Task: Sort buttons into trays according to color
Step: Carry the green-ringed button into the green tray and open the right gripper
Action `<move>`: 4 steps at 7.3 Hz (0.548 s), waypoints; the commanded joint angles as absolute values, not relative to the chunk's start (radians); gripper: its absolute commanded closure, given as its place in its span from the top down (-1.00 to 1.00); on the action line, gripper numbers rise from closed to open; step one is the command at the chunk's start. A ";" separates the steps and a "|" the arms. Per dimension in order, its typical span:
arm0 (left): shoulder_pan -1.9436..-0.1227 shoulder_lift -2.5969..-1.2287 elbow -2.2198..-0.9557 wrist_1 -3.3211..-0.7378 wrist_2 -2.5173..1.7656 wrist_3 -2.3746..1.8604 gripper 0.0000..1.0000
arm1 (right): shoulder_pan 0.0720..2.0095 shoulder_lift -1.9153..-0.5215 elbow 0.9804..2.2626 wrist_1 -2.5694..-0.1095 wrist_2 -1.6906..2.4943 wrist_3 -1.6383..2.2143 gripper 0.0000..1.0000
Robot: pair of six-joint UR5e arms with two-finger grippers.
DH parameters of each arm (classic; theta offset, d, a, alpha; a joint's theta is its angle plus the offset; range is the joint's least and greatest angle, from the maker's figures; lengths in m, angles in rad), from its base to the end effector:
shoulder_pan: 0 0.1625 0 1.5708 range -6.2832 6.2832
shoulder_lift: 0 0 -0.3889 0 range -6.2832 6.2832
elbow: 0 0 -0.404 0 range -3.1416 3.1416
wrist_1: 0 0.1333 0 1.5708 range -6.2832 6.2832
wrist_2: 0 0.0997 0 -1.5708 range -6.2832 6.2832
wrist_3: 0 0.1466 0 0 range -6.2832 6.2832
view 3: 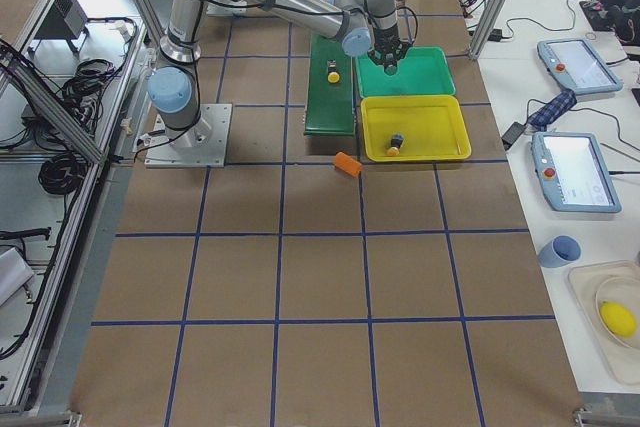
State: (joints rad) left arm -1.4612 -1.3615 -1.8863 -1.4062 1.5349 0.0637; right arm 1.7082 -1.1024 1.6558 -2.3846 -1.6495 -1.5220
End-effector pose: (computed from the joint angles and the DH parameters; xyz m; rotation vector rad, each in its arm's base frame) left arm -0.0908 -0.4416 0.3596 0.0697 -3.1087 0.0953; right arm 0.2101 -0.6304 0.1816 2.1345 -1.9736 0.2200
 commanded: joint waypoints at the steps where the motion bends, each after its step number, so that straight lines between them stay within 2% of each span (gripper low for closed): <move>1: -1.459 -1.365 -1.888 -1.408 1.536 0.057 1.00 | 1.713 -1.092 1.654 -2.378 -1.646 -1.511 0.68; 2: -1.460 -1.368 -1.890 -1.408 1.532 0.055 1.00 | 1.709 -1.095 1.654 -2.372 -1.647 -1.512 0.80; 4: -1.460 -1.370 -1.888 -1.408 1.532 0.055 1.00 | 1.692 -1.112 1.654 -2.344 -1.647 -1.522 0.82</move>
